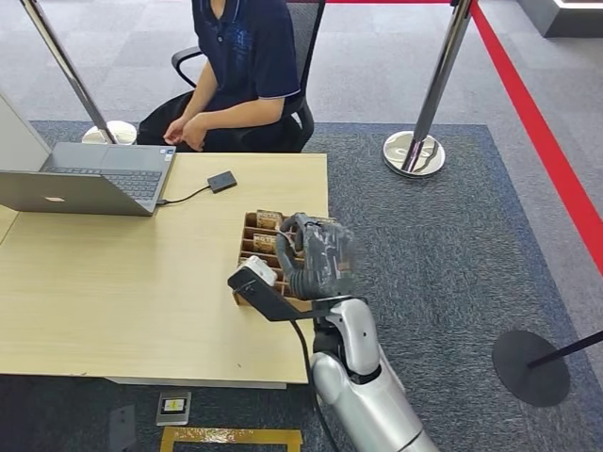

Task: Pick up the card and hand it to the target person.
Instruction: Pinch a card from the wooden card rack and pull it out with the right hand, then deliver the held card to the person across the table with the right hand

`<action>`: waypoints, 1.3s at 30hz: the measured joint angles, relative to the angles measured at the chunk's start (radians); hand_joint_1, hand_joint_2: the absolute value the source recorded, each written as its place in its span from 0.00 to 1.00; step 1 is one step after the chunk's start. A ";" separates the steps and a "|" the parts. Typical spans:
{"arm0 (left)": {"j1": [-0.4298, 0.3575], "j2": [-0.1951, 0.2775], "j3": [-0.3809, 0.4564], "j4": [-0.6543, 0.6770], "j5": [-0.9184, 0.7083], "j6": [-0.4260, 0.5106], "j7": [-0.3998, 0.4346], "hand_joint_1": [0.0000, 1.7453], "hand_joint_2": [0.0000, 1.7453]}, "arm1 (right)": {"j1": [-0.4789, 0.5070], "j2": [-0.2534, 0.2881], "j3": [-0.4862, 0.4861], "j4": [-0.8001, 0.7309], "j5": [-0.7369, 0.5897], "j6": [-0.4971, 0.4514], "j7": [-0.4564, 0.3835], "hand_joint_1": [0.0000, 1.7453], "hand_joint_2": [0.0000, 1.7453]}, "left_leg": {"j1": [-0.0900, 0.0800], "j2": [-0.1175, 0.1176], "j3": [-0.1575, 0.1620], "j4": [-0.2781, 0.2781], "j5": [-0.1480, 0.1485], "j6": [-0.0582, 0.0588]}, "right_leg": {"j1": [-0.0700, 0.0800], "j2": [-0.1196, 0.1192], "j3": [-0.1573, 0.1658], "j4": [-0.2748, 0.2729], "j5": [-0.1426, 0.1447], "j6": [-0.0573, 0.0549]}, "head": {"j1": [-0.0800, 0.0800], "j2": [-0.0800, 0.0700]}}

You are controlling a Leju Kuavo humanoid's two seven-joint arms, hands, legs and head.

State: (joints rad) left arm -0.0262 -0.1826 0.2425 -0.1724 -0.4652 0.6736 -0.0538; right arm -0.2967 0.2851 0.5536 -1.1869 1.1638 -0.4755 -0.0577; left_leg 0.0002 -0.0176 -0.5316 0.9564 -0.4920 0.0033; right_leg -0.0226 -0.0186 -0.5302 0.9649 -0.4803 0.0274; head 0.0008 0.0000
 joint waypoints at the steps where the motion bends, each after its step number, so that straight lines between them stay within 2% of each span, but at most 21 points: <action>1: 0.000 0.000 0.001 0.000 0.000 0.002 0.004 0.00 0.00 | -0.004 0.001 0.007 0.004 -0.032 0.019 -0.021 0.97 1.00 | 0.000 0.000 0.000 0.000 0.000 0.000 | 0.000 0.000 0.000 0.000 0.000 0.000 | 0.000 0.000; 6: -0.001 -0.004 0.016 0.000 -0.002 0.015 0.009 0.00 0.00 | -0.042 0.012 0.062 0.072 -0.144 0.071 -0.082 0.94 1.00 | 0.000 0.000 0.000 0.000 0.000 0.000 | 0.000 0.000 0.000 0.000 0.000 0.000 | 0.000 0.000; 10: -0.002 -0.005 0.022 0.000 -0.011 0.015 0.009 0.00 0.00 | -0.095 0.021 0.149 0.140 -0.145 0.061 -0.009 0.94 1.00 | 0.000 0.000 0.000 0.000 0.000 0.000 | 0.000 0.000 0.000 0.000 0.000 0.000 | 0.000 0.000; 18: -0.003 -0.007 0.023 0.000 -0.029 0.015 0.012 0.00 0.00 | -0.230 0.063 0.329 0.267 -0.238 -0.001 0.114 0.93 1.00 | 0.000 0.000 0.000 0.000 0.000 0.000 | 0.000 0.000 0.000 0.000 0.000 0.000 | 0.000 0.000; 24: -0.003 -0.007 0.026 0.000 -0.039 0.015 0.007 0.00 0.00 | -0.294 0.074 0.434 0.317 -0.317 -0.002 0.160 0.93 1.00 | 0.000 0.000 0.000 0.000 0.000 0.000 | 0.000 0.000 0.000 0.000 0.000 0.000 | 0.000 0.000; 39: -0.003 -0.007 0.039 0.000 -0.053 0.012 0.002 0.00 0.00 | -0.351 0.077 0.513 0.385 -0.384 0.000 0.189 0.92 1.00 | 0.000 0.000 0.000 0.000 0.000 0.000 | 0.000 0.000 0.000 0.000 0.000 0.000 | 0.000 0.000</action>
State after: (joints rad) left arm -0.0290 -0.1894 0.2820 -0.1723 -0.5186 0.6854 -0.0515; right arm -0.6480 0.3624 1.0670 -0.8014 0.7802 -0.4757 0.1309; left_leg 0.0007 -0.0175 -0.5319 0.9565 -0.4921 0.0033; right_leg -0.0221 -0.0186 -0.5305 0.9649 -0.4805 0.0273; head 0.0007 0.0000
